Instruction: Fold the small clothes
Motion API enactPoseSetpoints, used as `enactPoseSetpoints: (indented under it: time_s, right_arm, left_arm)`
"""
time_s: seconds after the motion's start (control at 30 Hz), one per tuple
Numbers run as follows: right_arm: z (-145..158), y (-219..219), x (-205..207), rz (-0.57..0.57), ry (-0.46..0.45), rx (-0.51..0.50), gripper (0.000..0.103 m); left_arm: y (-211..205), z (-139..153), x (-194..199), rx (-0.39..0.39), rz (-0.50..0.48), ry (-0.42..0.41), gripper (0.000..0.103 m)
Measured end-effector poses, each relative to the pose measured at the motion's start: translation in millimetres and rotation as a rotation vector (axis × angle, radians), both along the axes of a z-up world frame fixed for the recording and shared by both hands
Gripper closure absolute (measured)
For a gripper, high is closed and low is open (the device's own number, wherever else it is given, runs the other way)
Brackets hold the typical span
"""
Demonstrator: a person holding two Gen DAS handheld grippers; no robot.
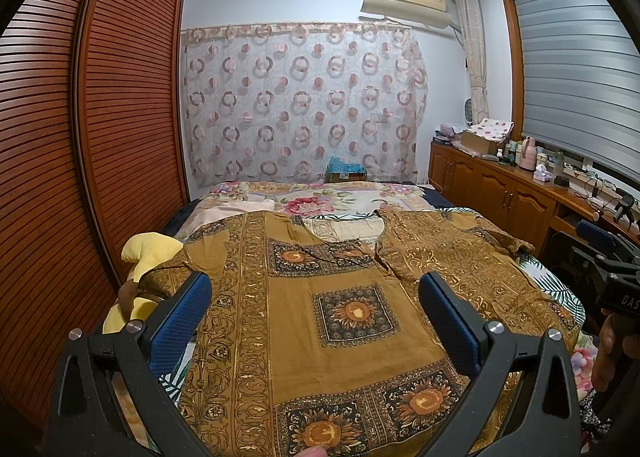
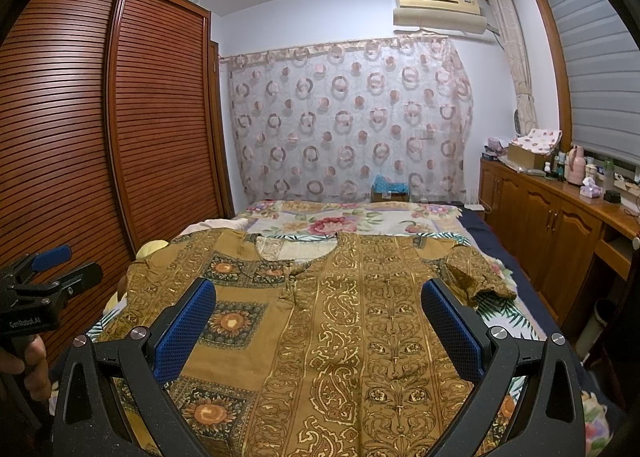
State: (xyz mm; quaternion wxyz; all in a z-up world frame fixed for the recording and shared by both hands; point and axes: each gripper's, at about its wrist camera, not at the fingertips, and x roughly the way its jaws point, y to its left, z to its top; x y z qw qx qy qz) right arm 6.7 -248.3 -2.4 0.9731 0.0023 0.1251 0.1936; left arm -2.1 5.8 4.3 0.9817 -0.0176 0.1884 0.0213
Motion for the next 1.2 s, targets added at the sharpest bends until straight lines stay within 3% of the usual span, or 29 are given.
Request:
enactPoseSetpoints:
  time_s: [0.8,1.2]
  right_arm:
    - [-3,6,5,0.016,0.018,-0.01,0.001]
    - [-27,44,38,0.153,0.097,-0.078,0.001]
  left_arm:
    - [0,-6,-1,-0.003,0.008,0.035,0.0]
    - [81,-55,22,-0.044,0.101,0.156,0.0]
